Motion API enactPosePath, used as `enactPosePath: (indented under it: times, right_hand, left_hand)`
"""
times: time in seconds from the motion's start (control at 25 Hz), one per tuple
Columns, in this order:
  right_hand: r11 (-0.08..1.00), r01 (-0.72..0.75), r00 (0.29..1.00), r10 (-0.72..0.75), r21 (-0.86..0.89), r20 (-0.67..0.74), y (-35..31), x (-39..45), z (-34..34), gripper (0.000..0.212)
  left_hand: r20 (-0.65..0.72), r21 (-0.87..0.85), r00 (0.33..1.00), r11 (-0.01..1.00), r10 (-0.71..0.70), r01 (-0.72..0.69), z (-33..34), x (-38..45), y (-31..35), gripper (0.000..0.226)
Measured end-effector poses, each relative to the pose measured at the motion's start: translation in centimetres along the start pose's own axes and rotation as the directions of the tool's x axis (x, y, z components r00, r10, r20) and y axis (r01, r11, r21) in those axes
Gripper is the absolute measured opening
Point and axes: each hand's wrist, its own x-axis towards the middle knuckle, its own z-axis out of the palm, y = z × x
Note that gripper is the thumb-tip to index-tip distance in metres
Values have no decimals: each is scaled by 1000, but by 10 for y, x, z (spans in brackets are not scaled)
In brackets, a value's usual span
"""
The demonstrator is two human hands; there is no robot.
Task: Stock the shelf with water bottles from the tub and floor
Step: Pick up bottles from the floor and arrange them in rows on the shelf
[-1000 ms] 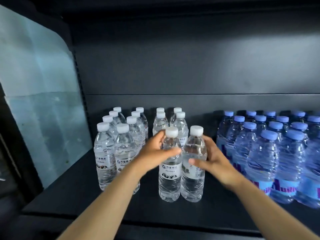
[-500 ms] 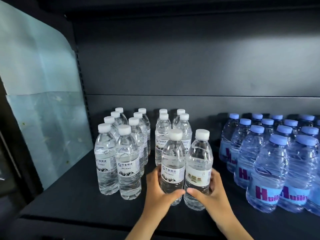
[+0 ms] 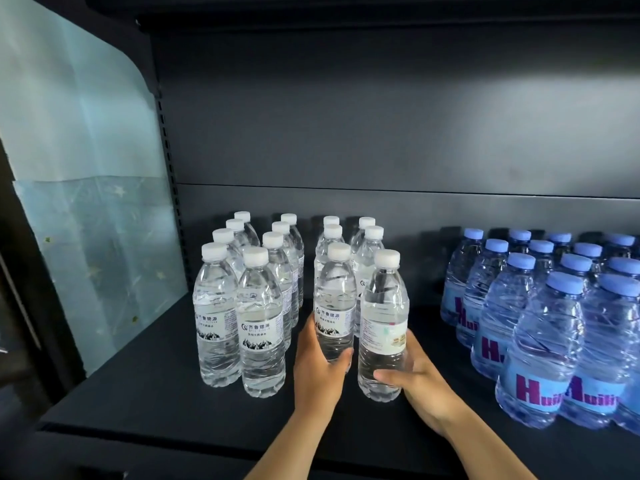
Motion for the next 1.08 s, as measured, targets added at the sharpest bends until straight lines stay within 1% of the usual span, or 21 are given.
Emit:
enactPosePath:
  times: [0.04,0.08,0.12,0.2,0.24,0.28,0.32,0.4,0.44,0.48,0.52,0.56,0.6,0.68,0.72,0.76,0.8,0.88,0.92,1.0,1.08]
  right_hand:
    - [1000,-1,1000,1,-14,16,0,3,2,94]
    - [998,-10,1000,8,-56,-28,5,7,5,97]
    - [995,-5,995,-5,-101,-102,8,11,10,99]
    - [987,3,962,-47,-162,-269,14,15,14,92]
    - [990,23,957,-63,-140,-284,14,15,12,85]
    - [994,33,961,-58,-100,-269,11,16,11,80]
    - [997,24,974,-41,-76,-221,8,15,9,80]
    - [992,23,984,-45,-125,-174,3,15,10,86]
    - [980,34,976,-74,-194,-203,3,17,12,91]
    - [962,22,960,-96,-273,-262,3,20,14,91]
    - [950,20,944,-120,-312,-307,3,22,16,87]
    - [948,19,939,-127,-318,-321,4,25,15,79]
    - [958,31,944,-121,-284,-306,5,27,13,73]
    - [981,24,961,-76,-195,-266,8,28,10,74]
    - [980,21,960,-75,-196,-270,9,28,11,78]
    - [975,27,955,-90,-222,-283,11,29,15,81]
    - [957,23,943,-116,-288,-311,12,30,20,84]
    - [916,0,915,-162,-400,-369,11,33,28,82]
    - [915,-1,906,-170,-404,-387,10,35,28,77]
    - [934,-13,911,-137,-357,-389,9,39,23,69]
    - [941,-30,909,-115,-338,-400,10,40,23,70]
  left_hand:
    - [-5,11,1000,1000,-7,7,0,2,0,83]
    - [-9,21,1000,1000,-10,10,0,4,0,84]
    - [-12,27,1000,1000,-11,11,0,6,-1,84]
    - [-22,39,1000,999,4,-3,1,9,-5,83]
    - [-22,45,1000,999,14,-13,1,9,-6,83]
    - [-22,51,1000,999,18,-17,2,9,-7,82]
    - [-21,56,1000,998,18,-17,2,9,-8,82]
    - [-30,66,999,998,23,-21,2,10,-10,83]
    - [-33,71,999,997,26,-23,2,10,-10,82]
    - [-32,74,999,997,21,-18,2,10,-9,82]
    - [-32,76,999,997,14,-11,2,10,-9,82]
    - [-34,75,999,997,9,-7,2,10,-9,82]
    - [-38,75,999,997,11,-8,3,10,-10,82]
    - [-49,75,999,997,21,-18,3,10,-11,82]
    - [-51,75,998,997,24,-20,3,10,-11,81]
    - [-52,75,998,997,24,-20,3,11,-10,81]
    - [-52,76,998,997,19,-15,4,12,-10,81]
    - [-51,80,999,997,6,-2,4,14,-10,81]
    - [-48,80,999,997,2,2,4,14,-10,80]
    - [-47,86,999,996,-2,6,4,15,-11,80]
    - [-52,80,999,997,-1,5,5,15,-11,80]
